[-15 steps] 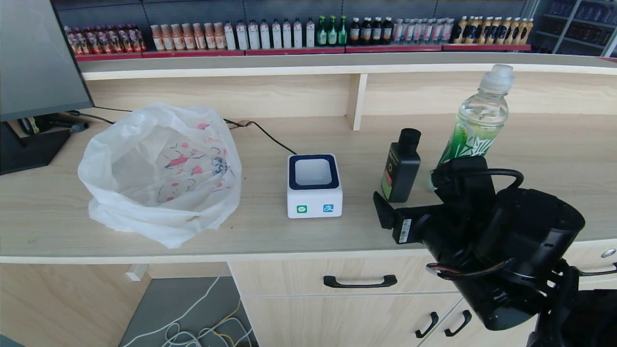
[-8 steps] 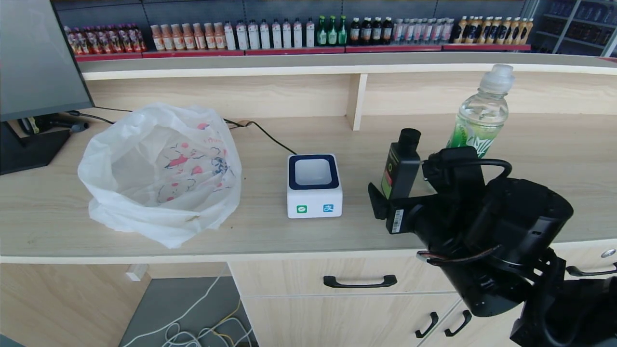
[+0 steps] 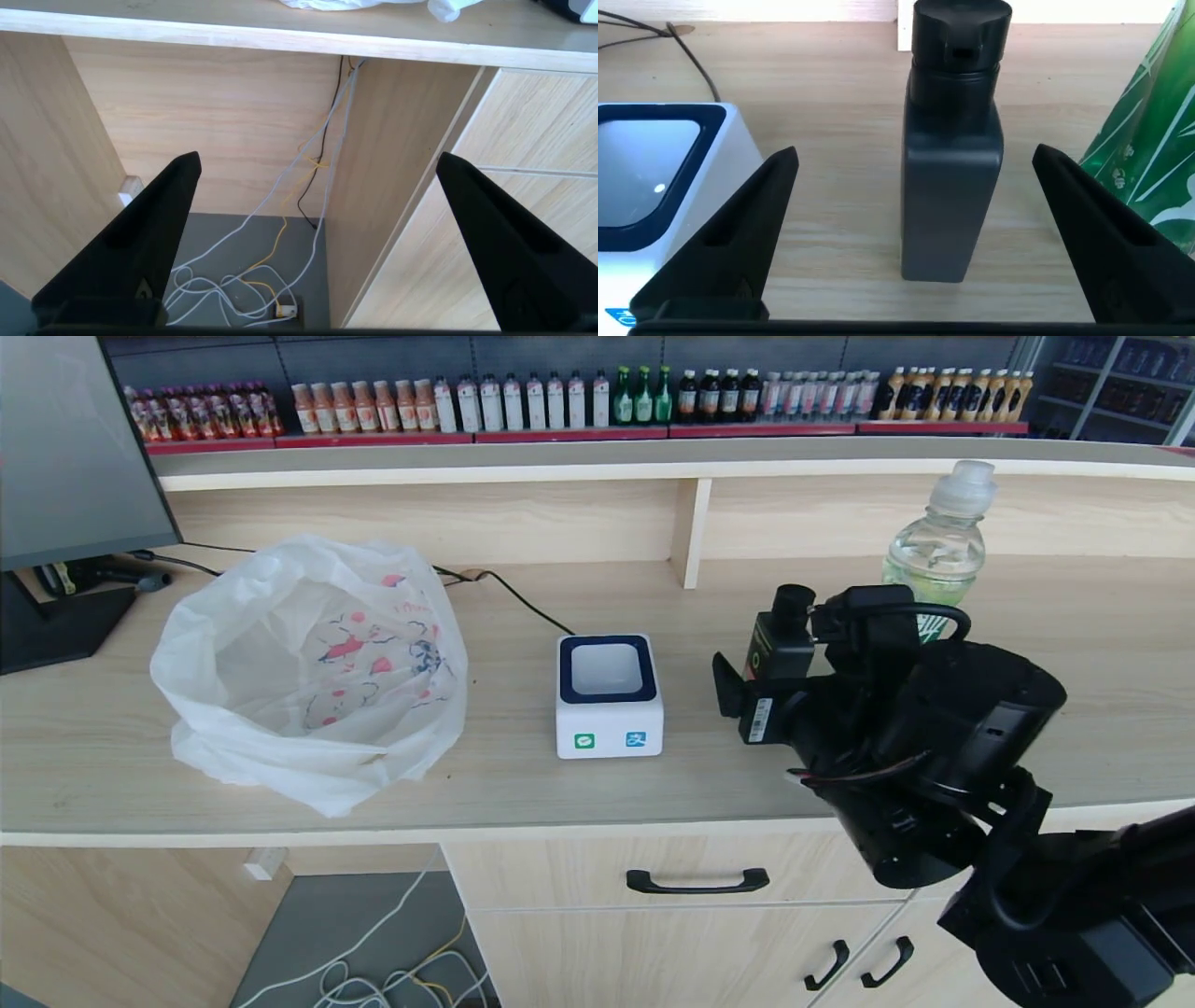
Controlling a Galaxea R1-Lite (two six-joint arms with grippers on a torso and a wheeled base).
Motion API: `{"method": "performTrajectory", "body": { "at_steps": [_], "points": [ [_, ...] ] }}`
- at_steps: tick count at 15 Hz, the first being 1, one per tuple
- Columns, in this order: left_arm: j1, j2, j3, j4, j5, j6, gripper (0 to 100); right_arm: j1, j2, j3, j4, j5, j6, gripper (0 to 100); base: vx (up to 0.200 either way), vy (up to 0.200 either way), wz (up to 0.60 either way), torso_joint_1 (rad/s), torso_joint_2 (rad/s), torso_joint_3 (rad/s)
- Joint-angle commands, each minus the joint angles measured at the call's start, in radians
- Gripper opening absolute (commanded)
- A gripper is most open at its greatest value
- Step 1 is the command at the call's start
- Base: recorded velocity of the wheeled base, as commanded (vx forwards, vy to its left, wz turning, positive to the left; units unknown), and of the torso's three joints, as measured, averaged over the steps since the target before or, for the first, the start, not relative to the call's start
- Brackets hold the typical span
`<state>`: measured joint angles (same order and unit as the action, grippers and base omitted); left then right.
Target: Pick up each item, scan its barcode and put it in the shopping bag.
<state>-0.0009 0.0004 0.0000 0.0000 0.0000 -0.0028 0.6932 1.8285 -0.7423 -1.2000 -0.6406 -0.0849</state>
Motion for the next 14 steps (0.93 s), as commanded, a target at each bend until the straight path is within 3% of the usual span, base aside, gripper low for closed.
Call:
{"method": "performTrajectory", "body": {
  "at_steps": [1, 10, 14],
  "points": [
    [0.001, 0.0, 0.0, 0.0, 0.0, 0.0, 100, -0.004, 0.026, -0.038, 0.0, -0.001, 0.002, 100, 0.0, 0.0, 0.0, 0.0, 0.0, 0.0],
    [0.001, 0.0, 0.0, 0.0, 0.0, 0.0, 100, -0.05, 0.069, -0.06, -0.001, 0.001, 0.062, 100, 0.0, 0.0, 0.0, 0.0, 0.0, 0.0],
    [0.001, 0.0, 0.0, 0.0, 0.0, 0.0, 100, -0.075, 0.095, -0.092, -0.035, 0.042, -0.026, 100, 0.0, 0.0, 0.0, 0.0, 0.0, 0.0]
  ]
}}
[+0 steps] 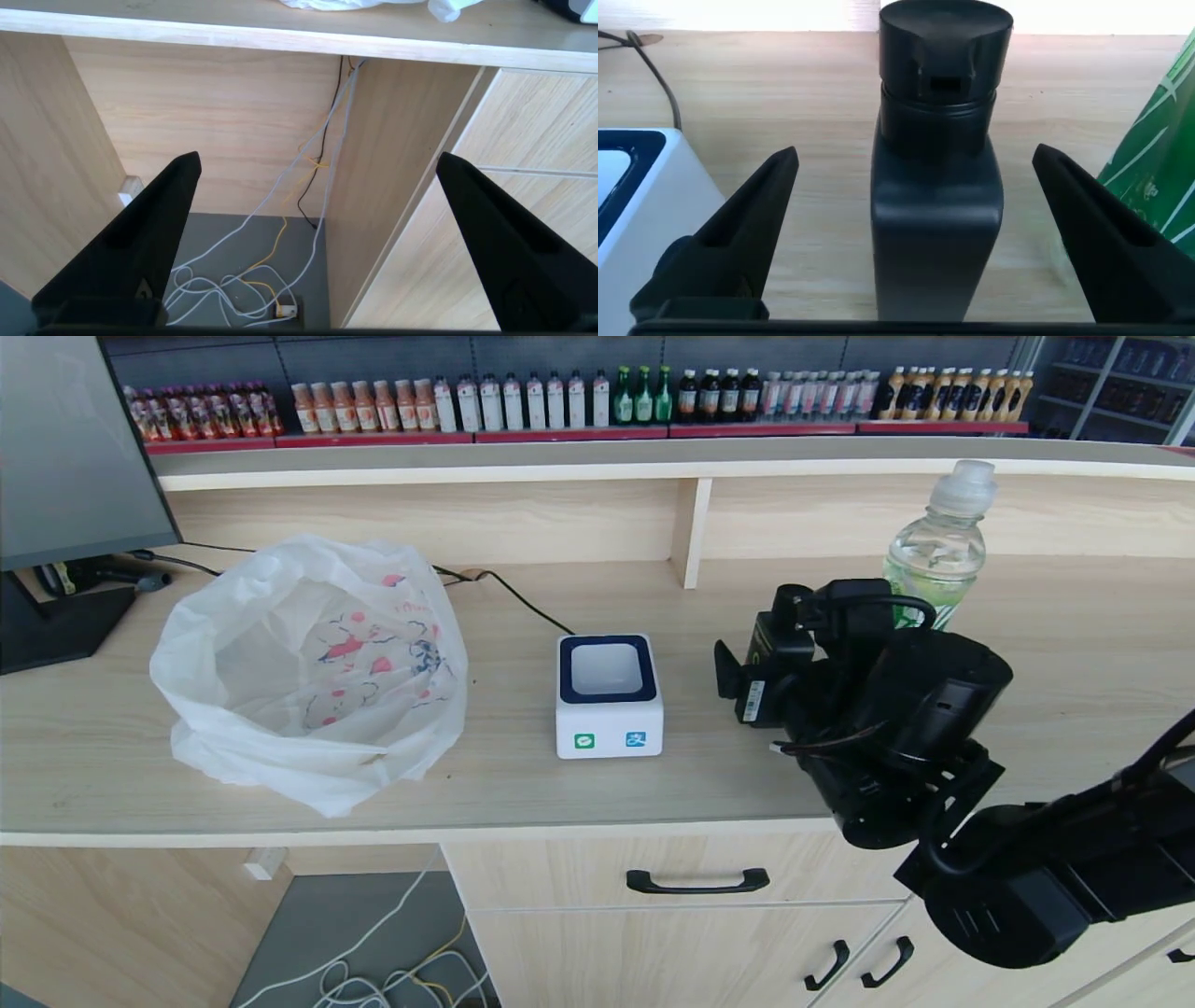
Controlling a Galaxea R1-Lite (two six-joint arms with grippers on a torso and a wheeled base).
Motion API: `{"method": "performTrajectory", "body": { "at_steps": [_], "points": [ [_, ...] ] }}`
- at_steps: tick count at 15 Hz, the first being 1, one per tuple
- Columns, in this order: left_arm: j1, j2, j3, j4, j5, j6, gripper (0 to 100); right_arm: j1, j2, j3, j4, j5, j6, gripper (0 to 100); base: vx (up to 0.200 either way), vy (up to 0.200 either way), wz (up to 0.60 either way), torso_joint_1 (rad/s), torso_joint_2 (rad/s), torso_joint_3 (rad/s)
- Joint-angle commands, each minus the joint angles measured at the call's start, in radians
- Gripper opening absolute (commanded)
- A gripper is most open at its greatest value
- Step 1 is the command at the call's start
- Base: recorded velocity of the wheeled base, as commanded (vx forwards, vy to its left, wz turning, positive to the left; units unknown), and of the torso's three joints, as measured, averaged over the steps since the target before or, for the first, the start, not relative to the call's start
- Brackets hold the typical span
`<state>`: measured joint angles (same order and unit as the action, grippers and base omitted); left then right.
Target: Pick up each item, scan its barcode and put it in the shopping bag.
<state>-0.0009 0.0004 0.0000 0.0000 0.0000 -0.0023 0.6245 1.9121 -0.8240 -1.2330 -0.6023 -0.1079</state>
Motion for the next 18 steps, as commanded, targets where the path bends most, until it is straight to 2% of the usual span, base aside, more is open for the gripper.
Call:
{"method": "performTrajectory", "body": {
  "at_steps": [1, 16, 17, 18],
  "points": [
    [0.001, 0.0, 0.0, 0.0, 0.0, -0.001, 100, -0.017, 0.024, -0.023, -0.02, 0.019, -0.029, 100, 0.0, 0.0, 0.0, 0.0, 0.0, 0.0],
    [0.001, 0.0, 0.0, 0.0, 0.0, -0.001, 100, -0.045, 0.073, -0.033, -0.037, 0.021, -0.032, 100, 0.0, 0.0, 0.0, 0.0, 0.0, 0.0],
    [0.001, 0.0, 0.0, 0.0, 0.0, -0.001, 100, -0.048, 0.071, -0.032, -0.037, 0.021, -0.03, 0, 0.0, 0.0, 0.0, 0.0, 0.0, 0.0],
    [-0.001, 0.0, 0.0, 0.0, 0.0, -0.001, 100, -0.049, 0.073, -0.032, -0.037, 0.021, -0.029, 0, 0.0, 0.0, 0.0, 0.0, 0.0, 0.0]
  ]
}}
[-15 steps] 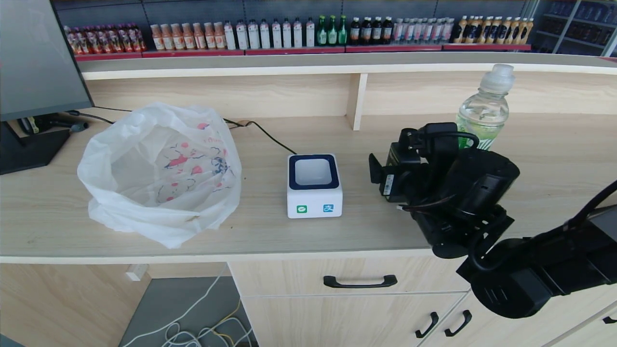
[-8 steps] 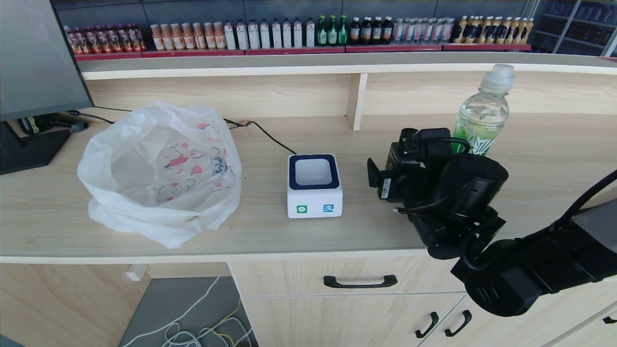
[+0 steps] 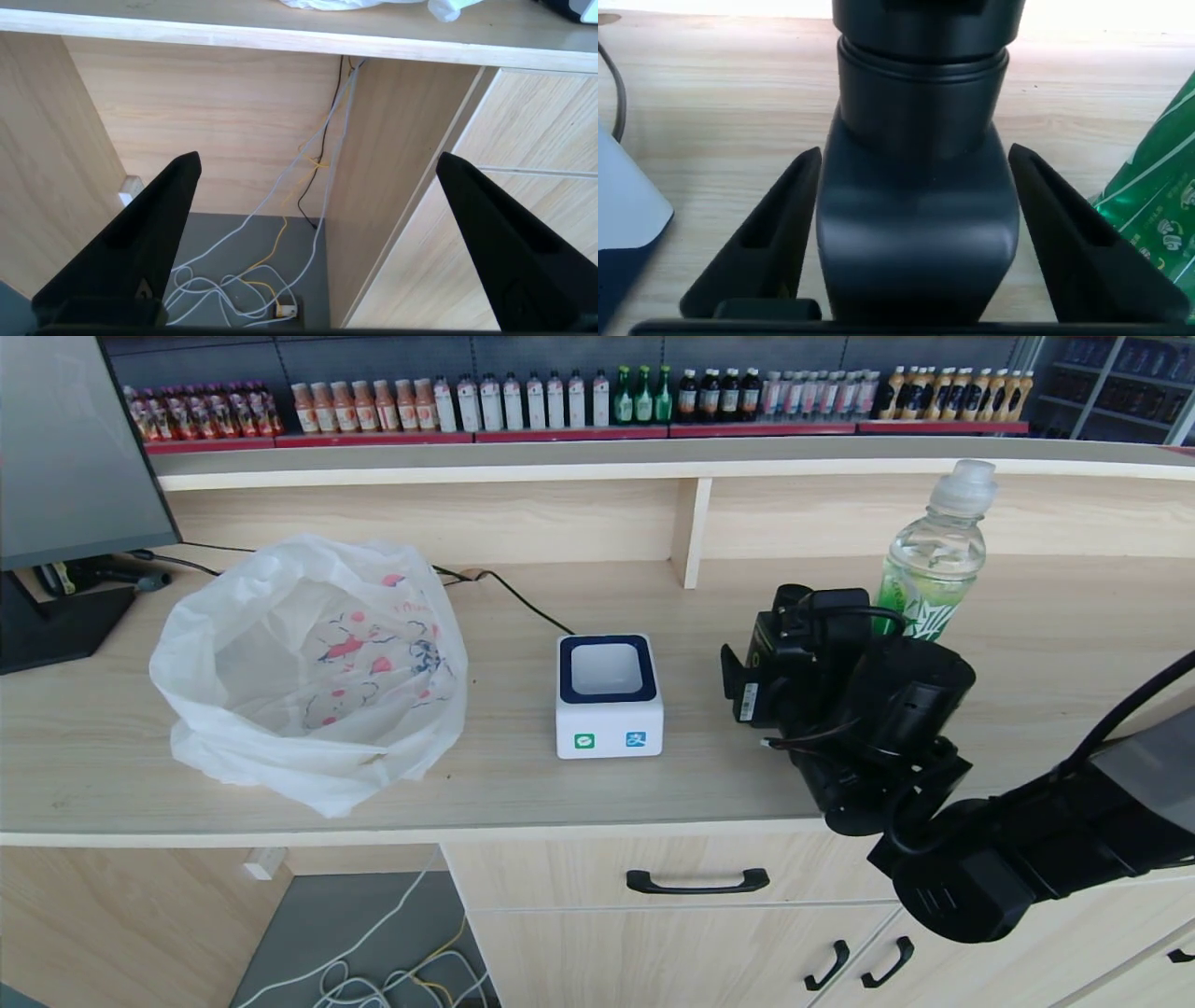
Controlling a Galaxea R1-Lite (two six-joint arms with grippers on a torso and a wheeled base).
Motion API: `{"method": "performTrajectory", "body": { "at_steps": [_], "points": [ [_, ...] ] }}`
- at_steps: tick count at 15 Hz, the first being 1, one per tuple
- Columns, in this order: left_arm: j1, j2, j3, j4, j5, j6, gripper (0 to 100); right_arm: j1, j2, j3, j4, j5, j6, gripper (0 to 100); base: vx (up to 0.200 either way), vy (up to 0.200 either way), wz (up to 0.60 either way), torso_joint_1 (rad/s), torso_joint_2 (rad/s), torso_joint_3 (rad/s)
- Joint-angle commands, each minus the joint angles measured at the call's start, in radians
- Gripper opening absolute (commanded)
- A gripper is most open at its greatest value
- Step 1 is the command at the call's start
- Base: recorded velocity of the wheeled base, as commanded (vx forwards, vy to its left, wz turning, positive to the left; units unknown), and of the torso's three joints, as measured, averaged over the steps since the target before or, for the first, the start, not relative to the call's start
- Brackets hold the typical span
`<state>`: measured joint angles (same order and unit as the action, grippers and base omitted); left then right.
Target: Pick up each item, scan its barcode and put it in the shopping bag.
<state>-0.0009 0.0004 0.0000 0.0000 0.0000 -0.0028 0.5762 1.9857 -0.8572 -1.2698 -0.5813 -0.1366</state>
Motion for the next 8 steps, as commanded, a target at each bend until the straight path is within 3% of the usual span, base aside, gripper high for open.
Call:
{"method": "performTrajectory", "body": {
  "at_steps": [1, 8],
  "points": [
    [0.001, 0.0, 0.0, 0.0, 0.0, 0.0, 100, -0.012, -0.002, 0.001, -0.003, 0.001, 0.0, 0, 0.0, 0.0, 0.0, 0.0, 0.0, 0.0],
    [0.001, 0.0, 0.0, 0.0, 0.0, 0.0, 100, -0.013, -0.004, 0.007, -0.016, 0.014, -0.001, 0, 0.0, 0.0, 0.0, 0.0, 0.0, 0.0]
  ]
}}
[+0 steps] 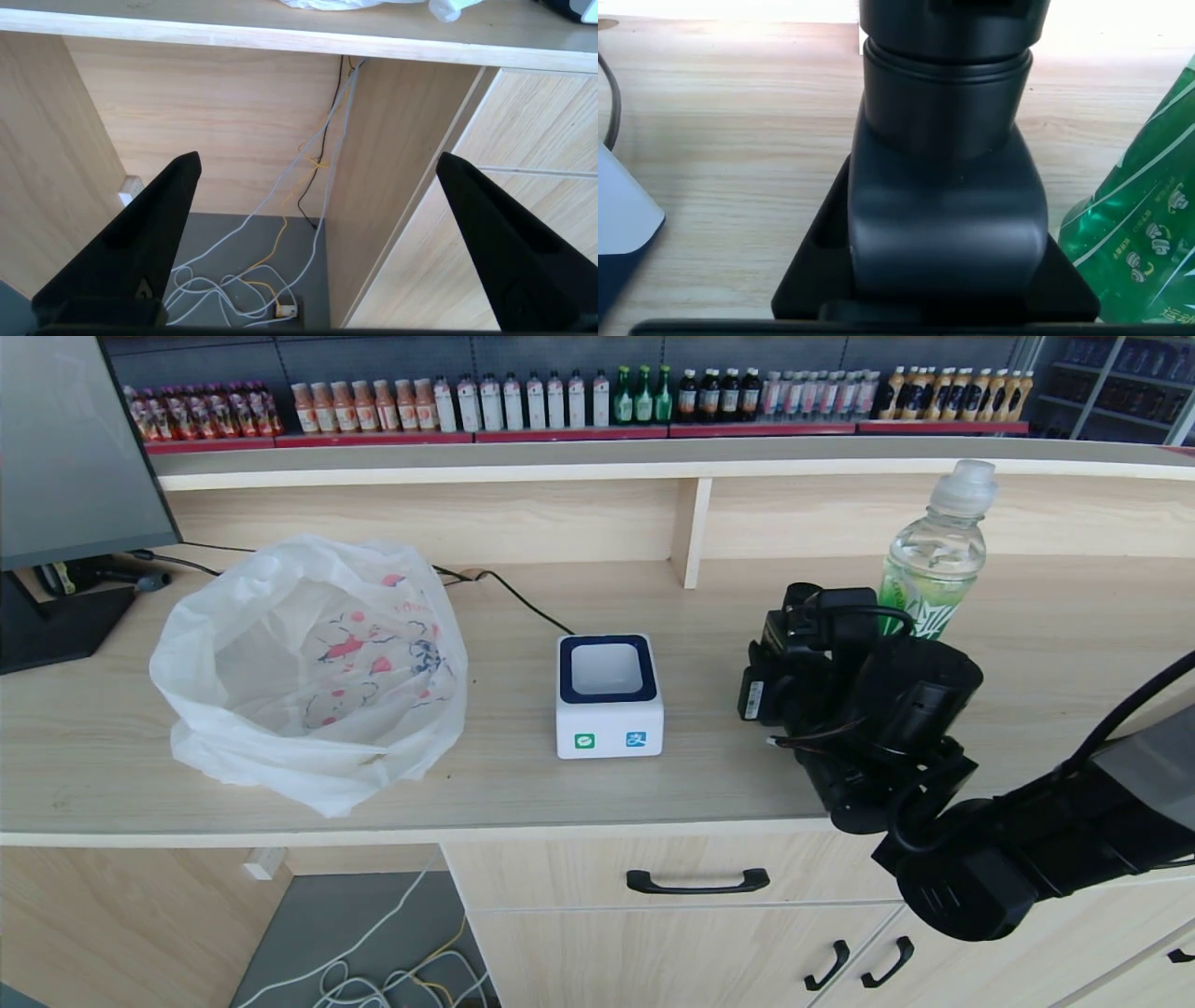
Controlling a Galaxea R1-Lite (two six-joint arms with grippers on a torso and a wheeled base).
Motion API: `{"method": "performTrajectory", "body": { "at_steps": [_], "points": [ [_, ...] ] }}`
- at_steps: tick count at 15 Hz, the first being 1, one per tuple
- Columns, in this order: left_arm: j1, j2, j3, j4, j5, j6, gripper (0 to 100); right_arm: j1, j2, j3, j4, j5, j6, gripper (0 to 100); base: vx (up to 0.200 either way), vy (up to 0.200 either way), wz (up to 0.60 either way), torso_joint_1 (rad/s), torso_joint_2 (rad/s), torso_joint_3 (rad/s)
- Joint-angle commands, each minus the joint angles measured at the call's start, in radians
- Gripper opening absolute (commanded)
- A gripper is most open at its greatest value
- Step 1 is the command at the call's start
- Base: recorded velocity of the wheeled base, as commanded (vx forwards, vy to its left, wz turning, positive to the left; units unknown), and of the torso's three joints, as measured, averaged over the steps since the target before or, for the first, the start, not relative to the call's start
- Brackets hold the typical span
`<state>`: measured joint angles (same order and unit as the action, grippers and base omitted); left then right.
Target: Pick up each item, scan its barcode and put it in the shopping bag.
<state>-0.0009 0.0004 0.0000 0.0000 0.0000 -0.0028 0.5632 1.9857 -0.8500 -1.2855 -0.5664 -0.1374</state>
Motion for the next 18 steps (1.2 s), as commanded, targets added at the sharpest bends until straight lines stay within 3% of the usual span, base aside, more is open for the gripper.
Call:
{"method": "performTrajectory", "body": {
  "at_steps": [1, 13, 18],
  "points": [
    [0.001, 0.0, 0.0, 0.0, 0.0, 0.0, 100, -0.002, -0.004, 0.002, 0.0, 0.0, 0.001, 0, 0.0, 0.0, 0.0, 0.0, 0.0, 0.0],
    [0.001, 0.0, 0.0, 0.0, 0.0, 0.0, 100, 0.004, -0.068, 0.031, -0.017, 0.039, -0.001, 0, 0.0, 0.0, 0.0, 0.0, 0.0, 0.0],
    [-0.001, 0.0, 0.0, 0.0, 0.0, 0.0, 100, 0.146, -0.225, 0.163, -0.017, 0.037, -0.005, 0, 0.0, 0.0, 0.0, 0.0, 0.0, 0.0]
  ]
}}
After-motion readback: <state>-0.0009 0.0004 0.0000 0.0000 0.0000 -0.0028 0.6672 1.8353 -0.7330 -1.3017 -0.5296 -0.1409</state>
